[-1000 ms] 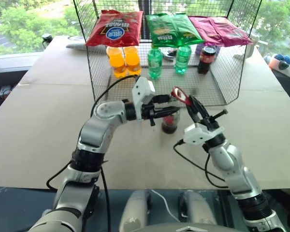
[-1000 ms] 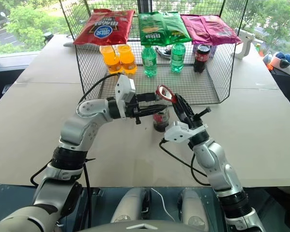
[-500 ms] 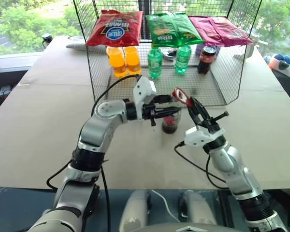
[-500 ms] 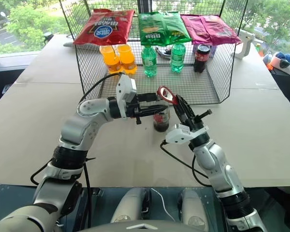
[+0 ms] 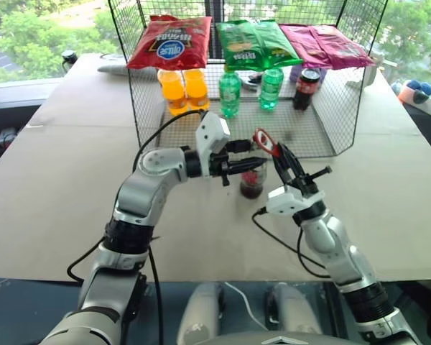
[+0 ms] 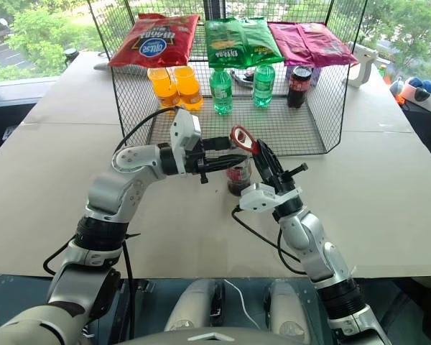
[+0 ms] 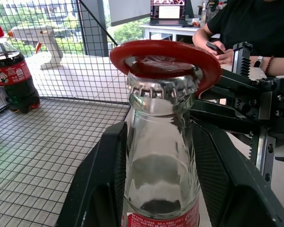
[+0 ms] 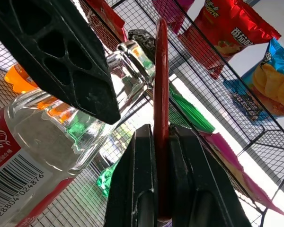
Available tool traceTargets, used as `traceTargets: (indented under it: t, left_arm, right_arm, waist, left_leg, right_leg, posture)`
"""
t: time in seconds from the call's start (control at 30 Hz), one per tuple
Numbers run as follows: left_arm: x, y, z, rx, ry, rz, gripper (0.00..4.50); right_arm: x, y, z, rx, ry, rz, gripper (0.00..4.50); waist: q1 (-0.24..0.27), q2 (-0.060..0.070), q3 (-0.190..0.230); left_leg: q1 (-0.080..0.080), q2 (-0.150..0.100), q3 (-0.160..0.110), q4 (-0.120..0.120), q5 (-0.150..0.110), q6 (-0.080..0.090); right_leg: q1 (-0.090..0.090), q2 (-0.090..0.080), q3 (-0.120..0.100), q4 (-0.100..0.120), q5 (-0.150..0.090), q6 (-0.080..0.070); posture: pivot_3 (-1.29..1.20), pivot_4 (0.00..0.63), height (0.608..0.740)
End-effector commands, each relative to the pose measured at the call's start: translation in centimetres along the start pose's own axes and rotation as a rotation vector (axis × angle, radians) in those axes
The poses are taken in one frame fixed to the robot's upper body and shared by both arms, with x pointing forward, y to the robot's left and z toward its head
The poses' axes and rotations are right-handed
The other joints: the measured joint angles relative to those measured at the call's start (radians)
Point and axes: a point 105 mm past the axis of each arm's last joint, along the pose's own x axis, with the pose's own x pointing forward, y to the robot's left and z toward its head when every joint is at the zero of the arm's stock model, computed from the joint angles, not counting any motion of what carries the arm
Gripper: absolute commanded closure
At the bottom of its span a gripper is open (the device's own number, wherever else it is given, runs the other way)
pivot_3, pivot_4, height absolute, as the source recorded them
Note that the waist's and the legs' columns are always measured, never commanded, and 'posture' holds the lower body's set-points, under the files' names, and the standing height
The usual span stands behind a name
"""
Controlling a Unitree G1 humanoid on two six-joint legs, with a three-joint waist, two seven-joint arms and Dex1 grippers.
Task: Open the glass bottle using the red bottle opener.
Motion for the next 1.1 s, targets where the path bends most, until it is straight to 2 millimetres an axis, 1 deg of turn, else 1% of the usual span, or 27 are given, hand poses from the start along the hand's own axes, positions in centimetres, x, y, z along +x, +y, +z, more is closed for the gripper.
traceTargets:
  t: [0.03, 0.3, 0.43, 0.57, 0.63, 0.87, 0.97, 1.1]
  left_arm:
    - [1.0, -0.7, 0.7, 0.045, -0.006, -0.045, 2.94]
    - [1.2, -0.7, 0.4, 0.046, -0.005, -0.049, 2.94]
    - [1.2, -0.7, 0.3, 0.046, -0.005, -0.051, 2.94]
    - [1.3, -0.8, 0.2, 0.047, -0.005, -0.053, 2.94]
    - [1.3, -0.8, 0.1, 0.047, -0.005, -0.054, 2.94]
    - [1.2, -0.9, -0.1, 0.051, -0.003, -0.056, 2.94]
    - [1.2, -0.9, -0.1, 0.053, -0.004, -0.056, 2.94]
    - [1.2, -0.9, -0.2, 0.053, -0.005, -0.056, 2.94]
  right_arm:
    - [-0.5, 1.2, 0.4, -0.049, -0.017, 0.131, 4.50]
    - [-1.0, -0.5, 0.5, -0.123, -0.020, 0.249, 4.50]
    - [-0.9, -0.6, 0.3, -0.145, -0.007, 0.310, 4.50]
    - [-0.9, -0.9, 0.2, -0.155, -0.006, 0.336, 4.50]
    - [-0.8, -1.3, 0.2, -0.168, -0.007, 0.365, 4.50]
    - [-0.2, -3.1, 0.5, -0.195, -0.016, 0.417, 4.50]
    - [0.4, -4.1, 1.1, -0.206, -0.037, 0.421, 4.50]
    - [0.8, -4.8, 1.5, -0.212, -0.049, 0.436, 4.50]
  waist:
    - [0.000, 0.000, 0.000]
    - [0.003, 0.000, -0.001]
    - [0.004, -0.001, -0.001]
    - [0.005, -0.001, -0.001]
    - [0.005, -0.001, -0.001]
    - [0.004, -0.001, -0.001]
    - [0.004, -0.001, -0.001]
    - [0.004, -0.001, -0.001]
  left_leg:
    - [0.000, 0.000, 0.000, 0.000, 0.000, 0.000]
    - [0.000, 0.000, 0.000, 0.000, 0.000, 0.000]
    - [0.000, 0.000, 0.000, 0.000, 0.000, 0.000]
    - [0.000, 0.000, 0.000, 0.000, 0.000, 0.000]
    - [0.000, 0.000, 0.000, 0.000, 0.000, 0.000]
    - [0.000, 0.000, 0.000, 0.000, 0.000, 0.000]
    - [0.000, 0.000, 0.000, 0.000, 0.000, 0.000]
    - [-0.001, 0.000, 0.000, 0.000, 0.000, 0.000]
  right_leg:
    - [0.000, 0.000, 0.000, 0.000, 0.000, 0.000]
    - [0.000, 0.000, 0.000, 0.000, 0.000, 0.000]
    - [0.000, 0.000, 0.000, 0.000, 0.000, 0.000]
    - [0.000, 0.000, 0.000, 0.000, 0.000, 0.000]
    - [0.000, 0.000, -0.001, 0.000, 0.000, 0.000]
    - [0.000, 0.000, -0.001, 0.000, 0.000, 0.001]
    - [0.000, 0.000, -0.001, 0.000, 0.000, 0.001]
    - [0.000, 0.000, -0.001, 0.000, 0.000, 0.000]
  posture:
    - [0.00, 0.150, 0.740]
    - [0.00, 0.150, 0.740]
    - [0.00, 0.150, 0.740]
    - [0.00, 0.150, 0.740]
    - [0.00, 0.150, 0.740]
    - [0.00, 0.150, 0.740]
    - [0.00, 0.150, 0.740]
    - [0.00, 0.150, 0.740]
